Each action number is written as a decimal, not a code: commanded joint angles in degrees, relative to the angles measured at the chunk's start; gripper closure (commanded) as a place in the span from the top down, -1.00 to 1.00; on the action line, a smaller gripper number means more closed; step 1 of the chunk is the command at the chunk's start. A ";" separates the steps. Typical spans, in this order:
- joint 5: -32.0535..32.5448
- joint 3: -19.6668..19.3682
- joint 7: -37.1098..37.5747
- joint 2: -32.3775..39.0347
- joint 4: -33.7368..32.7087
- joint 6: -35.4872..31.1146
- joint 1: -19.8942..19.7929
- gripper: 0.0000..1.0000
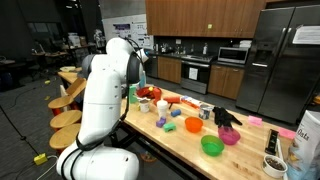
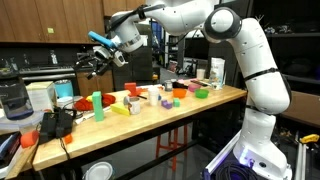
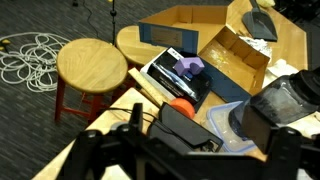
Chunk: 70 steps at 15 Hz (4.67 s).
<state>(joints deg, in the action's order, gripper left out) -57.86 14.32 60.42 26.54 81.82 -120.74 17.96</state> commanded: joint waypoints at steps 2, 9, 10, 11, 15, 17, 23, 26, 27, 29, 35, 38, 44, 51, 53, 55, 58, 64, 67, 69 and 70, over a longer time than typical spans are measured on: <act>-7.85 0.28 6.57 -5.89 9.86 -5.06 0.57 1.00; -16.00 1.08 16.23 -13.10 19.02 -10.20 2.19 1.00; -15.71 0.99 17.12 -14.29 20.10 -12.05 2.67 1.00; -9.64 0.21 15.74 -15.28 19.70 -12.57 3.37 1.00; 8.86 -1.38 18.86 -16.66 12.98 3.38 0.29 1.00; 13.44 -2.18 13.58 -17.57 11.79 7.71 -1.65 1.00; 8.02 -2.46 -6.85 -21.45 21.41 -5.85 -4.90 1.00; 1.11 -1.84 -11.05 -22.48 26.81 -11.00 -4.52 1.00; -1.20 -1.51 -12.09 -23.00 28.79 -12.59 -4.19 1.00; -4.67 -0.93 -13.60 -23.69 31.36 -15.05 -3.56 1.00; -6.06 -0.67 -11.95 -24.38 34.62 -15.86 -2.91 1.00; -1.98 -1.24 -7.14 -24.95 35.40 -15.46 -3.19 1.00; 15.33 -2.96 13.10 -25.82 32.65 -4.20 -4.74 1.00; 25.16 -4.46 32.61 -22.60 16.57 28.01 -7.25 1.00; 26.72 -4.73 36.63 -19.96 10.17 37.11 -7.56 1.00; 27.93 -5.05 40.28 -16.60 3.30 45.70 -7.77 1.00; 29.16 -6.03 42.62 -13.12 -6.01 55.77 -8.35 1.00; 26.91 -6.98 46.16 -12.72 -5.04 54.53 -8.15 1.00; 27.08 -8.40 54.14 -12.63 -3.87 49.50 -8.44 1.00; 27.58 -9.16 58.47 -12.62 -3.22 46.43 -8.52 1.00; 27.93 -9.54 60.61 -12.73 -2.66 44.77 -8.53 1.00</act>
<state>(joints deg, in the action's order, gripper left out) -30.19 5.91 115.00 14.57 77.93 -72.30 9.52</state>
